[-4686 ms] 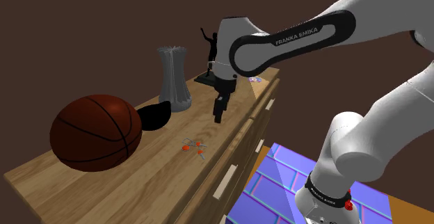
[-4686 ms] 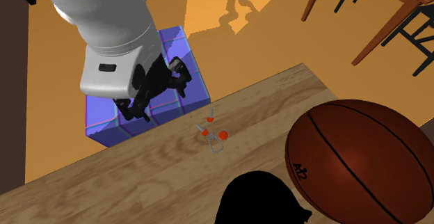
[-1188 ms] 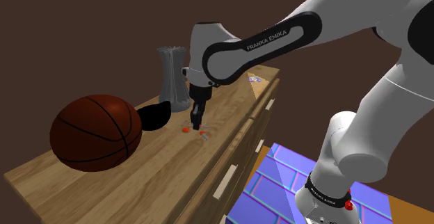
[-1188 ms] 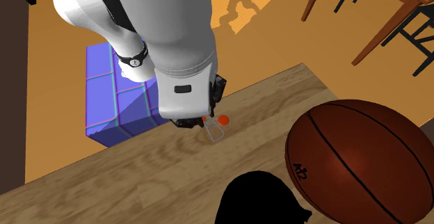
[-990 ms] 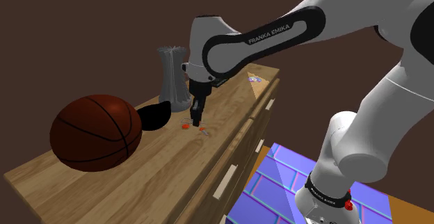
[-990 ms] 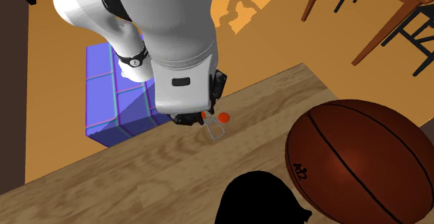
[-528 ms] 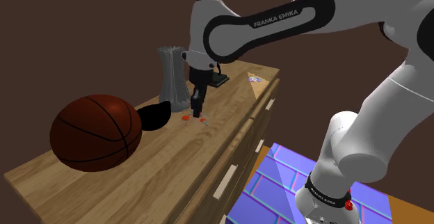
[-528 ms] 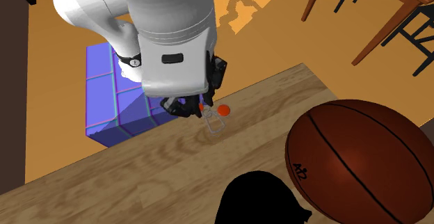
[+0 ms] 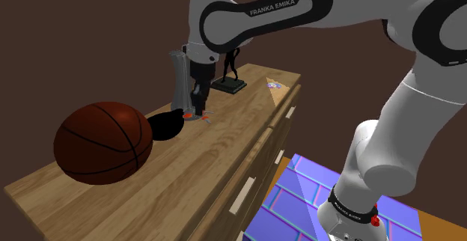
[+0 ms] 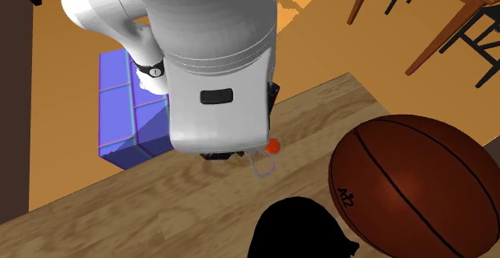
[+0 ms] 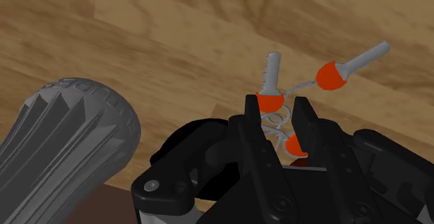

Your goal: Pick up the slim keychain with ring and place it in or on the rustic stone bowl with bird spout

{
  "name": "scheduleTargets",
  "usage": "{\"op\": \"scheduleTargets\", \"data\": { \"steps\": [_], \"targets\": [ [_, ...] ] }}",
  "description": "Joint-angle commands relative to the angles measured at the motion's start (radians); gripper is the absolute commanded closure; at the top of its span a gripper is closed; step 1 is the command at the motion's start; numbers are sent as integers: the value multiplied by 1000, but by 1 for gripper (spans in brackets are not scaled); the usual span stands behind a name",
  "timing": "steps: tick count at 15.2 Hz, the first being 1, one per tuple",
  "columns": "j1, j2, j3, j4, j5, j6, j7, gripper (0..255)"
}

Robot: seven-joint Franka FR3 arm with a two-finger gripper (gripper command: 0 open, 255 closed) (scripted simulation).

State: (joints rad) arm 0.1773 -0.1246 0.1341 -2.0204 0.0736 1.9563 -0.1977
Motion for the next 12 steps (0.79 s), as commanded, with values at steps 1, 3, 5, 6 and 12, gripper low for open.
{"op": "scheduleTargets", "data": {
  "steps": [1,3,5,6,12],
  "targets": [
    [-4,85,-1,99,-12,-14,1,255],
    [-6,166,-3,198,-24,-34,1,255],
    [-7,248,-6,306,-35,-60,1,255],
    [-7,291,-7,363,-40,-75,1,255],
    [2,581,-16,789,-72,-213,-1,255]
  ]
}}
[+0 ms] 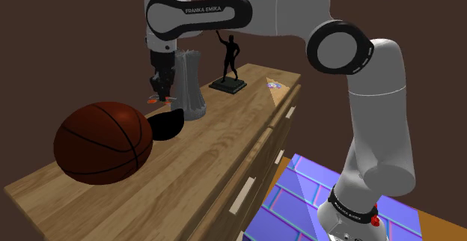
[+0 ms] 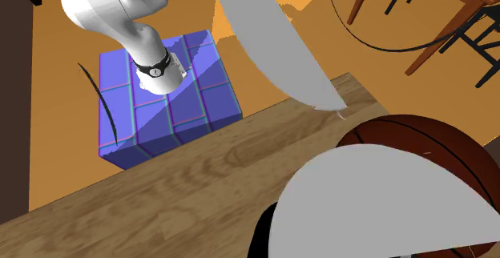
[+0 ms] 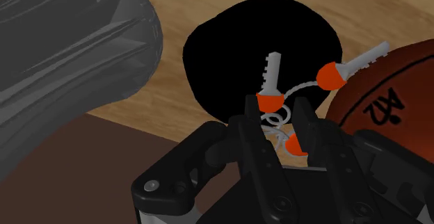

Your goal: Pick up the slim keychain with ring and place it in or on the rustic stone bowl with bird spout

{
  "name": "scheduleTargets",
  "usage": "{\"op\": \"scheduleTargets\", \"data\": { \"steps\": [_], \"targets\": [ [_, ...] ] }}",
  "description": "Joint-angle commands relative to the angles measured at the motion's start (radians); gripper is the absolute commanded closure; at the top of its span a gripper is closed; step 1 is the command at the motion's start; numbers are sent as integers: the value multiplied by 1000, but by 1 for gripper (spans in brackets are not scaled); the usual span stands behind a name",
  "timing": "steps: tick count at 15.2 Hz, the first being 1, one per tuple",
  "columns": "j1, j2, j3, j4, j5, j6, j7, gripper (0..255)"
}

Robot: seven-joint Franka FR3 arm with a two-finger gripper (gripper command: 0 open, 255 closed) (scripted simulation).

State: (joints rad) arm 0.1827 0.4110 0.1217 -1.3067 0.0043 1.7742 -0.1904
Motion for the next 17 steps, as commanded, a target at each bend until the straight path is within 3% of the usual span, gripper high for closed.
{"op": "scheduleTargets", "data": {
  "steps": [1,17],
  "targets": [
    [-1,88,-5,142,-7,-56,-9,255],
    [-7,82,-6,-71,-5,151,-16,255]
  ]
}}
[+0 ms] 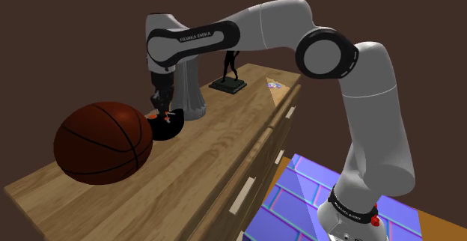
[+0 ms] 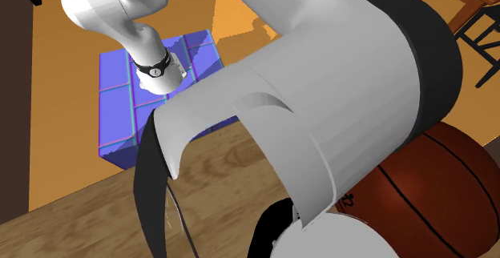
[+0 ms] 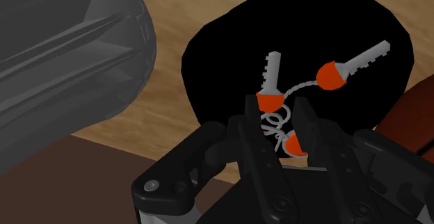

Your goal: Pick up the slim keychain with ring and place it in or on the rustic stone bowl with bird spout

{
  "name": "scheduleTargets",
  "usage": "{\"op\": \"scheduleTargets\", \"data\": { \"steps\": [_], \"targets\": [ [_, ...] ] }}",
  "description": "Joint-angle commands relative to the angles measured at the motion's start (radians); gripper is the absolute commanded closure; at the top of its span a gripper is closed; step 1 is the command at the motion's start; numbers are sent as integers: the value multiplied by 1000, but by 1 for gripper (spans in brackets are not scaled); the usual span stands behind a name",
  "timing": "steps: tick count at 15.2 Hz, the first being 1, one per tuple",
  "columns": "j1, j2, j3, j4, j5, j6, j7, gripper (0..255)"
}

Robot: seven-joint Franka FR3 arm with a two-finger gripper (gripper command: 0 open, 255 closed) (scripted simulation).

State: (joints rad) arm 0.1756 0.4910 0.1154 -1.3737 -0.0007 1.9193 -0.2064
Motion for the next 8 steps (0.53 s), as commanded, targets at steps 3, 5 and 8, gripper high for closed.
{"op": "scheduleTargets", "data": {
  "steps": [3,5,8],
  "targets": [
    [0,2,0,-4,0,6,0,255],
    [0,2,0,-4,0,6,0,255],
    [0,2,0,-4,0,6,0,0]
  ]
}}
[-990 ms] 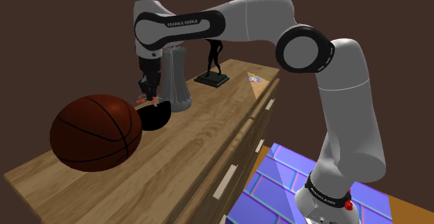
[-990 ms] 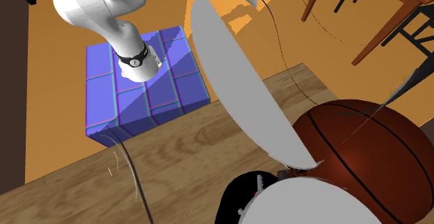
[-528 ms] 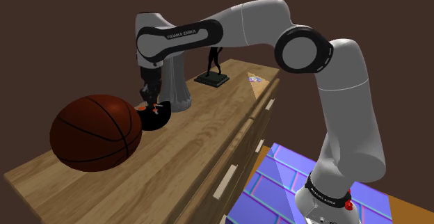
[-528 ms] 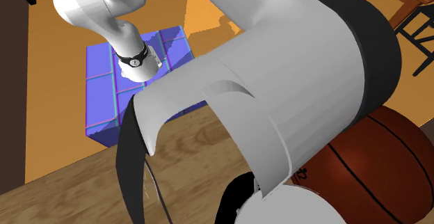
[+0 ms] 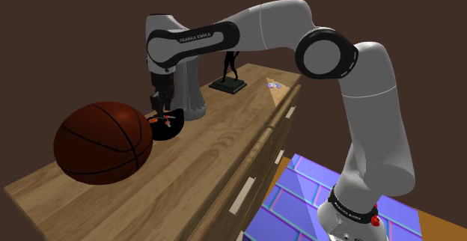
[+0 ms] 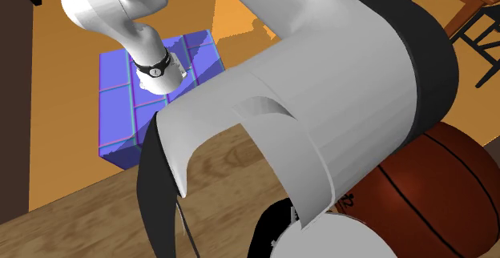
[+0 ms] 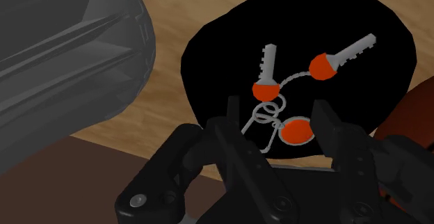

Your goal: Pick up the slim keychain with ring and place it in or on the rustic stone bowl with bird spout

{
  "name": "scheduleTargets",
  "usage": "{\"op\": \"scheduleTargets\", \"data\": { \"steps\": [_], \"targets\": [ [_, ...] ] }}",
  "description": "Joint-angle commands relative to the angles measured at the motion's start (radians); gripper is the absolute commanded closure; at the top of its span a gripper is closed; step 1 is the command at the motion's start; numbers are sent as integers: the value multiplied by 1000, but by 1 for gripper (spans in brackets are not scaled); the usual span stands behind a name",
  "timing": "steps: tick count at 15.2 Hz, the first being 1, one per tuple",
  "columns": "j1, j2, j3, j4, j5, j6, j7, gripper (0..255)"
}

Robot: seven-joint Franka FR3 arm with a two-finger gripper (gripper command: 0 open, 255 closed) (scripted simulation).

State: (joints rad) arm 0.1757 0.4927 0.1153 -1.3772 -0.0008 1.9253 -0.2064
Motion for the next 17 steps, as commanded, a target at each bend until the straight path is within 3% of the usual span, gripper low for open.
{"op": "scheduleTargets", "data": {
  "steps": [1,5,9,17],
  "targets": [
    [0,0,0,0,0,0,0,0],
    [0,0,0,0,0,0,0,0],
    [-2,-17,0,101,2,-118,-1,0],
    [-2,-17,0,100,2,-117,-1,0]
  ]
}}
